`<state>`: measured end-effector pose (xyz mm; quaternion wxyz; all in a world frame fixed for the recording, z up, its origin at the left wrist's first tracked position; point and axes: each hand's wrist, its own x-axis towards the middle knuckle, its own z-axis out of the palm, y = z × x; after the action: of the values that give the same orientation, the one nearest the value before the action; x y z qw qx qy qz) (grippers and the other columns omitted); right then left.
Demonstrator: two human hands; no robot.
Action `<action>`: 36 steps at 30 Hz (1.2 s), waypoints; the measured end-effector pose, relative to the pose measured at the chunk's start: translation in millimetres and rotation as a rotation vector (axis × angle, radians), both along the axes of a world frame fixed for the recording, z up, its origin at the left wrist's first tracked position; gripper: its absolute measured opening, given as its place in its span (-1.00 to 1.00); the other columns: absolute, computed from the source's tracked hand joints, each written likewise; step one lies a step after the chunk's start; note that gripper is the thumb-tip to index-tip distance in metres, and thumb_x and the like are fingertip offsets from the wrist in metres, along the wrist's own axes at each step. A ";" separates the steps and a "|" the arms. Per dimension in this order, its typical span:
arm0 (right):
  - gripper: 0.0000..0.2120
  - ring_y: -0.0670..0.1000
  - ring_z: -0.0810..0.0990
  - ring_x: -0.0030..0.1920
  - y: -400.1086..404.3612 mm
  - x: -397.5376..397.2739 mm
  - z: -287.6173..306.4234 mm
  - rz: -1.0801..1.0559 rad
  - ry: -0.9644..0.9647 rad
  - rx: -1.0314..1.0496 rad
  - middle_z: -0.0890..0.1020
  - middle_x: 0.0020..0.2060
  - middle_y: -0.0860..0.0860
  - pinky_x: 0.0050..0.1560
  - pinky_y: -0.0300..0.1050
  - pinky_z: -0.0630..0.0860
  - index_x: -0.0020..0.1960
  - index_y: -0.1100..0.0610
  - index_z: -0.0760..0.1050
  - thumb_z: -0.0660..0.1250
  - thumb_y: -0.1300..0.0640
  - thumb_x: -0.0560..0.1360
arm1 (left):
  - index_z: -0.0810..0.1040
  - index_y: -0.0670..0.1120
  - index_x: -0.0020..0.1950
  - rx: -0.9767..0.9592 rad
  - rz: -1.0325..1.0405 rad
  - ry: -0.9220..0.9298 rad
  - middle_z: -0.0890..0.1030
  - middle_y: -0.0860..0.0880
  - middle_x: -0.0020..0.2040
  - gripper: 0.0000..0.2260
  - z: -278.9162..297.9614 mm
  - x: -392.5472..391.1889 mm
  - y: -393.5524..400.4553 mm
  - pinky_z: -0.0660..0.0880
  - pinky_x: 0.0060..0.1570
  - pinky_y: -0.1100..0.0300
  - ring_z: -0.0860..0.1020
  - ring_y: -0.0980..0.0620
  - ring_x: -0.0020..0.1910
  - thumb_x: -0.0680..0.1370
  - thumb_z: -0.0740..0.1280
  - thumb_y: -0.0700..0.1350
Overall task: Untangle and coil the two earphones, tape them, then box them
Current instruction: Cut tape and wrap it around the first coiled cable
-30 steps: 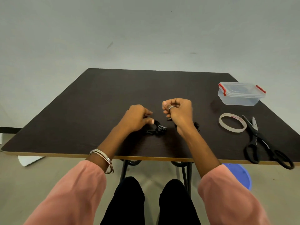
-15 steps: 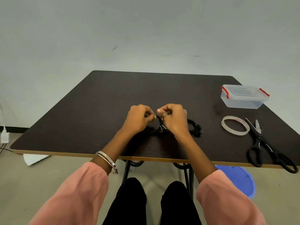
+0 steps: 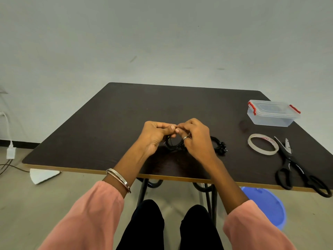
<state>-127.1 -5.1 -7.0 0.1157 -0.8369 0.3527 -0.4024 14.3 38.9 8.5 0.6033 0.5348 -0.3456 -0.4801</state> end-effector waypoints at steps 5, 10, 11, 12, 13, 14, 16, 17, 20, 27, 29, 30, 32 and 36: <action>-0.74 0.02 0.51 -0.05 3.5 -10.5 -3.8 0.074 0.120 -0.124 0.53 -0.02 0.10 -0.08 -0.10 0.54 0.13 0.22 0.60 0.40 0.15 0.48 | 0.64 -0.30 -0.06 -0.002 0.014 0.014 0.69 -0.19 -0.16 -0.91 1.4 -3.1 0.2 0.61 -0.17 0.22 0.67 0.00 -0.24 0.46 0.39 -0.32; -0.72 0.03 0.49 0.11 8.0 -19.8 -7.0 0.135 0.172 -0.096 0.48 0.18 0.11 0.12 -0.18 0.44 0.15 0.20 0.61 0.42 0.14 0.46 | 0.64 -0.29 -0.05 -0.022 0.045 0.039 0.67 -0.18 -0.17 -0.91 4.8 -2.5 -1.2 0.61 -0.19 0.25 0.66 0.03 -0.28 0.46 0.39 -0.33; -0.76 0.02 0.50 0.11 9.0 -21.1 -6.3 0.148 0.088 -0.067 0.50 0.16 0.09 0.11 -0.17 0.46 0.10 0.17 0.63 0.43 0.14 0.46 | 0.63 -0.29 -0.05 -0.027 0.036 0.035 0.68 -0.18 -0.18 -0.91 5.6 -2.5 -0.8 0.61 -0.18 0.24 0.67 0.03 -0.28 0.47 0.39 -0.33; -0.81 0.00 0.52 0.09 10.2 -22.0 -4.4 0.154 -0.026 -0.018 0.52 0.12 0.06 0.09 -0.17 0.49 0.05 0.14 0.66 0.43 0.14 0.46 | 0.63 -0.29 -0.04 -0.035 0.026 0.029 0.68 -0.17 -0.20 -0.90 6.3 -2.8 -0.4 0.61 -0.18 0.24 0.67 0.04 -0.28 0.47 0.39 -0.33; -0.86 -0.03 0.54 0.05 11.4 -22.7 -1.6 0.150 -0.142 0.037 0.53 0.07 0.03 0.03 -0.19 0.52 0.00 0.11 0.67 0.42 0.13 0.47 | 0.63 -0.30 -0.03 -0.044 0.017 0.024 0.69 -0.15 -0.22 -0.89 7.1 -3.1 0.0 0.60 -0.20 0.25 0.67 0.05 -0.28 0.47 0.39 -0.33; -0.90 -0.06 0.55 0.00 12.5 -22.9 1.4 0.131 -0.241 0.081 0.55 0.02 0.01 -0.06 -0.20 0.53 -0.03 0.08 0.67 0.41 0.12 0.48 | 0.63 -0.30 -0.03 -0.053 0.010 0.018 0.69 -0.14 -0.23 -0.89 8.1 -3.8 0.7 0.60 -0.21 0.26 0.67 0.06 -0.29 0.47 0.39 -0.33; -0.92 -0.09 0.58 -0.09 12.7 -22.8 7.4 0.059 -0.364 0.119 0.60 -0.06 -0.02 -0.19 -0.19 0.53 -0.07 0.06 0.66 0.39 0.13 0.50 | 0.64 -0.28 -0.04 -0.061 -0.002 0.000 0.70 -0.15 -0.20 -0.90 8.8 -4.1 1.0 0.60 -0.16 0.25 0.66 0.05 -0.27 0.46 0.40 -0.31; -0.92 -0.10 0.59 -0.11 11.9 -22.9 10.0 0.034 -0.389 0.125 0.62 -0.09 -0.02 -0.20 -0.20 0.53 -0.07 0.08 0.65 0.38 0.15 0.51 | 0.65 -0.27 -0.05 -0.062 -0.010 -0.009 0.70 -0.17 -0.18 -0.90 9.0 -4.3 1.3 0.61 -0.12 0.23 0.66 0.03 -0.25 0.46 0.41 -0.30; -0.91 -0.13 0.61 -0.11 9.5 -22.7 14.4 0.046 -0.346 0.108 0.66 -0.11 -0.03 -0.14 -0.31 0.53 -0.04 0.11 0.65 0.39 0.20 0.49 | 0.65 -0.28 -0.03 -0.071 -0.040 -0.020 0.69 -0.20 -0.14 -0.87 9.4 -5.6 3.1 0.61 -0.04 0.19 0.66 0.01 -0.22 0.45 0.41 -0.29; -0.88 -0.08 0.62 -0.12 7.1 -20.8 13.5 0.049 -0.212 0.003 0.69 -0.15 0.02 -0.07 -0.26 0.54 -0.01 0.15 0.67 0.42 0.23 0.46 | 0.65 -0.29 -0.02 -0.074 -0.074 -0.071 0.69 -0.19 -0.16 -0.85 11.8 -7.8 6.7 0.63 -0.09 0.20 0.65 0.00 -0.24 0.44 0.42 -0.29; -0.86 -0.09 0.60 -0.11 7.0 -21.6 14.3 0.059 -0.155 0.000 0.70 -0.14 0.04 -0.06 -0.31 0.49 0.02 0.16 0.66 0.41 0.25 0.47 | 0.65 -0.30 -0.01 -0.076 -0.071 -0.110 0.69 -0.20 -0.17 -0.86 12.2 -8.1 7.4 0.61 -0.15 0.25 0.66 0.01 -0.26 0.45 0.42 -0.29; -0.84 -0.09 0.60 -0.10 6.6 -22.0 15.1 0.065 -0.123 0.004 0.70 -0.13 0.06 -0.05 -0.33 0.47 0.03 0.17 0.66 0.41 0.25 0.47 | 0.65 -0.30 -0.01 -0.077 -0.069 -0.131 0.68 -0.20 -0.16 -0.86 12.6 -8.5 7.8 0.61 -0.17 0.26 0.66 0.02 -0.27 0.46 0.41 -0.30; -0.83 -0.05 0.61 -0.08 5.3 -23.2 16.7 0.074 -0.062 0.018 0.69 -0.11 0.08 -0.03 -0.29 0.49 0.06 0.18 0.65 0.40 0.24 0.48 | 0.64 -0.30 -0.02 -0.083 -0.064 -0.184 0.68 -0.21 -0.16 -0.87 12.6 -9.5 8.0 0.60 -0.15 0.26 0.66 0.03 -0.27 0.46 0.41 -0.30; -0.84 0.06 0.62 -0.10 1.5 -27.8 21.1 0.112 0.084 0.010 0.69 -0.13 0.11 -0.01 -0.05 0.56 0.06 0.18 0.65 0.40 0.21 0.49 | 0.65 -0.26 -0.01 -0.105 -0.051 -0.334 0.69 -0.17 -0.17 -0.87 9.4 -9.9 7.4 0.60 -0.11 0.25 0.66 0.03 -0.27 0.46 0.42 -0.30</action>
<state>-154.8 -3.5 14.1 0.1275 -0.8708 0.3119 -0.3580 4.4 46.3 17.9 0.5524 0.5659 -0.4790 -0.3810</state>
